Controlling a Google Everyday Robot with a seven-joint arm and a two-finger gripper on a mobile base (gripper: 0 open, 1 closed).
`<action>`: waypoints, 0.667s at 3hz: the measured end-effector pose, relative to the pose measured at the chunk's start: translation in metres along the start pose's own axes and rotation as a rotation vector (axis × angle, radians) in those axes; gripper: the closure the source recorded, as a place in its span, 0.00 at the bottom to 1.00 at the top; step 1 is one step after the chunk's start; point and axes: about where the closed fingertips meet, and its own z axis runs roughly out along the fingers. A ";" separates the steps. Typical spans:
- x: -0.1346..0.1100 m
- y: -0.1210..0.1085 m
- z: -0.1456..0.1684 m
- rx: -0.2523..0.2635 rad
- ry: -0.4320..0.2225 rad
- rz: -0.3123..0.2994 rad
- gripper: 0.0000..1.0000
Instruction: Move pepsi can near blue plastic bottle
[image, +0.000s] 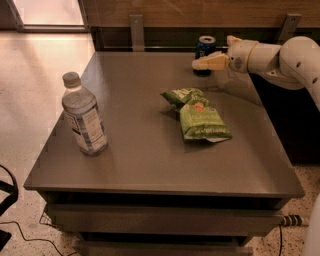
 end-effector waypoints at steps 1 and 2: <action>0.000 -0.001 0.010 -0.009 -0.016 0.010 0.02; 0.000 0.001 0.013 -0.015 -0.018 0.012 0.32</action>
Offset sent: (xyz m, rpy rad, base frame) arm 0.0070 0.0050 -0.0017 0.0158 -0.0029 0.0077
